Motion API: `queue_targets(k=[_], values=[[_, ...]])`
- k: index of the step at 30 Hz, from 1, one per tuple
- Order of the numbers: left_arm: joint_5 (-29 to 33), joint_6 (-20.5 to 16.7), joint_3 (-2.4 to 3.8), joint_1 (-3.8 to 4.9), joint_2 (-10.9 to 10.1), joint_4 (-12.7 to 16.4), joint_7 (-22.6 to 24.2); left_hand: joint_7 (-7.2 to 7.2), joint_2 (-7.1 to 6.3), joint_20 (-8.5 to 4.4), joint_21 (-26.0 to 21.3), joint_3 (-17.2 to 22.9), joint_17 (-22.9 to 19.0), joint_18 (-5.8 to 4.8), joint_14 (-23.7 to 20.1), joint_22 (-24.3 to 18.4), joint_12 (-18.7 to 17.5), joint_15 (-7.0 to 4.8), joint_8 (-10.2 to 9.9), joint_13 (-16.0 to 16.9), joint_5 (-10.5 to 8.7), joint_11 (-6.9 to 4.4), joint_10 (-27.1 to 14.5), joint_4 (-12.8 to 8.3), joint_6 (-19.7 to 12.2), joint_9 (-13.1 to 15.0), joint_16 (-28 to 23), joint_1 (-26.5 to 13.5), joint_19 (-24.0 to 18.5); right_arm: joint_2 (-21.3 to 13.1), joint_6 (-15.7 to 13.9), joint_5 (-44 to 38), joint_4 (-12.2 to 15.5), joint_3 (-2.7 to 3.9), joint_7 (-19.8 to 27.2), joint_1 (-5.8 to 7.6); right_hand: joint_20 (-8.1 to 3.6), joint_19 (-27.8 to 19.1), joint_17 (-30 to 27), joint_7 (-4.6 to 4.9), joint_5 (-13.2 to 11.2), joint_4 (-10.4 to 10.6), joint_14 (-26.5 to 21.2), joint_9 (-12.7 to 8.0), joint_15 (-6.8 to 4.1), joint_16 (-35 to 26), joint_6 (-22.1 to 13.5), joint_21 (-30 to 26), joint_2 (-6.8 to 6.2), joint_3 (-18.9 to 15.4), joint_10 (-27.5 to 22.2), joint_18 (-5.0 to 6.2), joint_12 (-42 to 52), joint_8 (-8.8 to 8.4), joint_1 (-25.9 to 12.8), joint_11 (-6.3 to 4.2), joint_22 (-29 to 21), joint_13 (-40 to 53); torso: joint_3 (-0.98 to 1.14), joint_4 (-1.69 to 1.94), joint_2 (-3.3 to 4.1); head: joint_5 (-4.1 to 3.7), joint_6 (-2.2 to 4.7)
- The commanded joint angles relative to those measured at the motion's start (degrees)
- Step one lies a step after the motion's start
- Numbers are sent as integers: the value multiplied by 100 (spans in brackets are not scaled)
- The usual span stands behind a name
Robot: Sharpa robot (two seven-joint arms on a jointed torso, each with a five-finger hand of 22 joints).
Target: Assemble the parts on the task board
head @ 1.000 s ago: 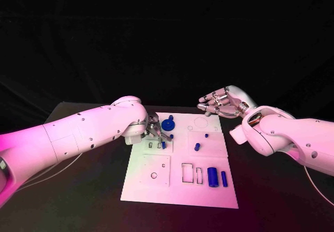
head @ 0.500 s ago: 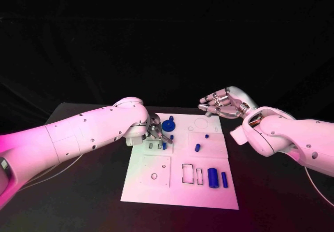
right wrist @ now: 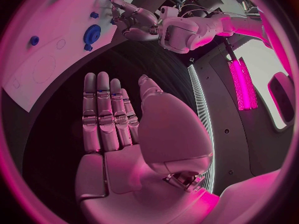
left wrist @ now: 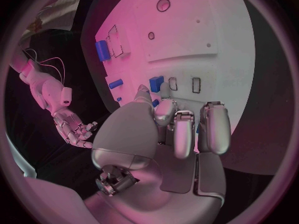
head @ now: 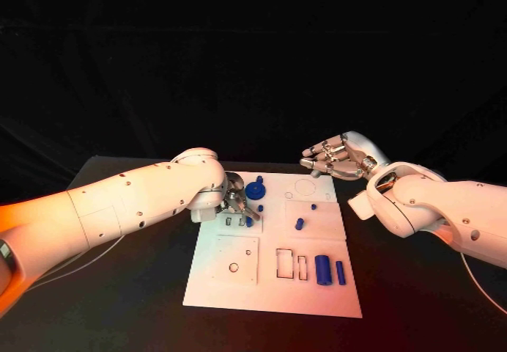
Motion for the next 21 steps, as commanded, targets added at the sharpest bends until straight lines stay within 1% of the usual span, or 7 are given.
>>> queue_targets(k=[1, 7, 8, 9, 13, 17, 21], values=[[-47, 70, 2, -3, 8, 34, -6, 11, -2, 26, 39, 99, 1206, -84, 500, 9, -39, -23, 22, 8, 4, 11, -38, 6, -56, 42, 15, 118, 16, 10, 11, -13, -12, -1, -3, -7, 1, -59, -8, 5, 36, 2, -32, -8, -1, -29, -41, -20, 19, -29, -26, 14, 15, -1, -29, -2, -9, -7, 2, 0, 1, 12, 0], [-59, 56, 2, -9, 6, 60, -11, 6, -58, 27, 42, 302, 1207, -83, 500, 12, -47, -26, 12, 16, 8, 7, -39, 22, -75, 111, 17, 221, 7, 22, 15, -10, -38, -2, -2, -8, 8, -65, -5, 6, 104, -7, -31, -7, 0, -35, -43, -33, 32, -59, -32, 19, 28, 5, -35, -1, -26, -6, 0, 1, -3, 16, -13], [-60, 56, 2, -11, 5, 65, -12, 6, -71, 27, 43, 341, 1207, -83, 500, 15, -47, -26, 10, 19, 8, 6, -38, 25, -77, 122, 16, 225, 6, 23, 15, -8, -42, -2, 0, -8, 12, -62, -1, 9, 243, -9, -30, -7, 3, -41, -45, -41, 28, -102, -38, 22, 40, 9, -55, -4, -41, -5, 1, 0, -3, 18, -11], [-61, 56, 2, -12, 5, 71, -13, 6, -82, 27, 44, 370, 1207, -83, 500, 16, -50, -26, 8, 18, 8, 6, -39, 27, -78, 131, 17, 226, 6, 24, 16, -7, -46, -2, 1, -9, 14, -61, 1, 8, 298, -12, -29, -7, 2, -44, -47, -45, 24, -125, -42, 23, 47, 11, -64, -1, -48, -5, 1, -1, -2, 18, -6], [-62, 62, 2, -16, 5, 83, -16, 5, -118, 28, 47, 464, 1208, -84, 500, 23, -54, -27, 1, 20, 9, 5, -40, 27, -79, 157, 17, 229, 5, 29, 13, -4, -56, -3, 2, -9, 17, -56, 7, 7, 403, -19, -27, -7, 2, -51, -50, -54, 23, -182, -50, 25, 64, 16, -83, 1, -67, -4, 0, -1, 0, 17, -7], [-51, 56, 2, -19, 3, 88, -13, -10, -179, 27, 50, 747, 1207, -84, 500, 29, -65, -39, -19, 25, 17, -9, -41, 28, -86, 205, 17, 319, 2, 36, 12, -2, -65, -4, 0, -10, 18, -55, 8, 7, 420, -20, -27, -7, 2, -53, -50, -55, 25, -189, -51, 25, 67, 17, -84, 1, -70, -4, 0, -6, -1, 7, -16], [34, 21, 3, -21, -21, 102, -8, -51, -158, 13, 52, 1303, 1207, -83, 499, 36, -103, -82, -58, 17, 40, -49, -63, -25, -119, 251, 17, 717, -2, 39, 9, 3, -70, -4, 2, -11, 18, -55, 8, 7, 420, -20, -27, -7, 2, -53, -50, -55, 25, -189, -51, 25, 67, 17, -84, 1, -70, -4, 3, -1, 2, 4, -16]])
